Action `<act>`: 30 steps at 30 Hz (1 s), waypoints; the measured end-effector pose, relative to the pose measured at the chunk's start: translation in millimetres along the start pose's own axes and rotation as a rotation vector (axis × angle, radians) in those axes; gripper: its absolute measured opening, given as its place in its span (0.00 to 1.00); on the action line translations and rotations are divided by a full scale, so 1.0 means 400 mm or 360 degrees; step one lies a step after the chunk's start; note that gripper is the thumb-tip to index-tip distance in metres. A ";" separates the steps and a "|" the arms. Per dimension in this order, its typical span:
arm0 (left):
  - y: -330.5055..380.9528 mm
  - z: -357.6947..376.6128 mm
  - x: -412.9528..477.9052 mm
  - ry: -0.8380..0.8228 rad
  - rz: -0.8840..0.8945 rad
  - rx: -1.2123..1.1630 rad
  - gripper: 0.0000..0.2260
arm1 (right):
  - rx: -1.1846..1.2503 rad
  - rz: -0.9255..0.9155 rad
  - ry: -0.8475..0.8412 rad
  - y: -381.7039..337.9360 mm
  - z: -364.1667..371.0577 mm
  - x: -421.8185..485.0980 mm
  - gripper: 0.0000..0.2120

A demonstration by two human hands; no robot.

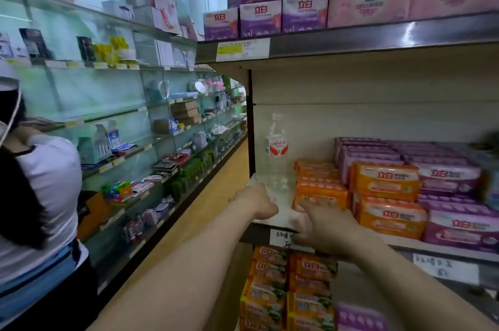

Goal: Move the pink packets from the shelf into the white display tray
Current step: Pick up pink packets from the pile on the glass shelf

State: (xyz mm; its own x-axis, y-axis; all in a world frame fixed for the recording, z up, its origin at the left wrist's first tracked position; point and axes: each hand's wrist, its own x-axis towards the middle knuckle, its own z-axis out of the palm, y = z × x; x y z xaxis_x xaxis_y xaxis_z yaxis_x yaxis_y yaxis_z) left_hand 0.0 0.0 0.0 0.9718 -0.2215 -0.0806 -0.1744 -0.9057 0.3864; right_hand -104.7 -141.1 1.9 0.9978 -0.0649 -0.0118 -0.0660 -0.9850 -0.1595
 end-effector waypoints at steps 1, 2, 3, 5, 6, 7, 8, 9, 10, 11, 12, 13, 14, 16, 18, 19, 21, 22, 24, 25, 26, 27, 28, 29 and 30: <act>-0.001 0.004 0.012 -0.0028 -0.0026 0.0019 0.33 | 0.0006 0.0011 -0.0022 0.005 0.003 0.009 0.37; 0.006 0.004 0.013 -0.0051 -0.0057 0.0051 0.34 | -0.0009 0.0022 -0.0034 0.010 0.008 0.019 0.36; 0.004 0.008 0.023 -0.0094 -0.0084 0.0114 0.36 | -0.0027 0.0020 -0.0065 0.015 0.016 0.029 0.35; 0.003 0.013 0.031 -0.0172 -0.0167 0.0249 0.40 | -0.0036 0.0028 -0.0138 0.022 0.031 0.041 0.31; 0.006 0.018 0.031 -0.0212 -0.0198 0.0291 0.42 | -0.0023 0.0028 -0.0174 0.024 0.042 0.044 0.29; 0.002 0.027 0.040 -0.0239 -0.0220 0.0319 0.44 | -0.0017 0.0029 -0.0200 0.028 0.057 0.048 0.28; 0.000 0.034 0.044 -0.0267 -0.0255 0.0337 0.46 | -0.0018 0.0032 -0.0216 0.028 0.067 0.047 0.28; -0.004 0.042 0.053 -0.0296 -0.0267 0.0330 0.47 | -0.0024 0.0038 -0.0214 0.030 0.081 0.049 0.28; -0.007 0.047 0.057 -0.0319 -0.0276 0.0314 0.48 | -0.0037 0.0041 -0.0215 0.030 0.086 0.048 0.29; -0.010 0.050 0.063 -0.0326 -0.0269 0.0319 0.48 | -0.0054 0.0035 -0.0200 0.031 0.086 0.052 0.29; -0.007 0.046 0.061 -0.0327 -0.0264 0.0334 0.48 | -0.0065 0.0037 -0.0200 0.031 0.081 0.055 0.29; -0.007 0.044 0.066 -0.0314 -0.0263 0.0338 0.48 | -0.0067 0.0037 -0.0198 0.031 0.077 0.060 0.29; -0.006 0.040 0.066 -0.0304 -0.0273 0.0341 0.47 | -0.0066 0.0038 -0.0210 0.030 0.070 0.064 0.28; -0.004 0.031 0.071 -0.0299 -0.0289 0.0351 0.45 | -0.0089 0.0034 -0.0223 0.027 0.063 0.073 0.28; -0.008 0.025 0.079 -0.0288 -0.0284 0.0354 0.43 | -0.0144 0.0018 -0.0235 0.020 0.062 0.084 0.29; -0.012 0.023 0.083 -0.0273 -0.0281 0.0349 0.41 | -0.0167 0.0001 -0.0230 0.016 0.063 0.092 0.30; -0.019 0.018 0.089 -0.0238 -0.0288 0.0331 0.39 | -0.0206 -0.0035 -0.0257 0.009 0.061 0.104 0.31; -0.021 0.015 0.092 -0.0232 -0.0283 0.0320 0.38 | -0.0237 -0.0050 -0.0287 0.007 0.057 0.109 0.31; -0.024 0.011 0.097 -0.0240 -0.0249 0.0322 0.35 | -0.0294 -0.0070 -0.0326 0.005 0.050 0.116 0.29; -0.022 0.009 0.098 -0.0245 -0.0231 0.0340 0.33 | -0.0317 -0.0077 -0.0337 0.007 0.049 0.120 0.28; -0.019 0.005 0.095 -0.0253 -0.0218 0.0364 0.31 | -0.0335 -0.0082 -0.0354 0.008 0.047 0.122 0.28; -0.014 0.001 0.092 -0.0259 -0.0201 0.0398 0.30 | -0.0351 -0.0092 -0.0362 0.008 0.046 0.124 0.27; -0.008 -0.002 0.089 -0.0268 -0.0187 0.0432 0.29 | -0.0363 -0.0101 -0.0371 0.009 0.043 0.125 0.27; -0.003 -0.006 0.086 -0.0274 -0.0168 0.0460 0.29 | -0.0372 -0.0110 -0.0374 0.008 0.041 0.125 0.27; 0.002 -0.009 0.083 -0.0280 -0.0153 0.0484 0.29 | -0.0381 -0.0120 -0.0378 0.006 0.037 0.124 0.28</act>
State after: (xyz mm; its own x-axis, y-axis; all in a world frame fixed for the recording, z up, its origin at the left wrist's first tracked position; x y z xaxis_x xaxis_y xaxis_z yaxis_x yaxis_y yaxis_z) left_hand 32.8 -6.8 0.8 0.9486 -0.1652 -0.2701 -0.1487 -0.9856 0.0805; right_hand -55.4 -144.4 -13.8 0.9698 0.0211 -0.2430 0.0384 -0.9970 0.0669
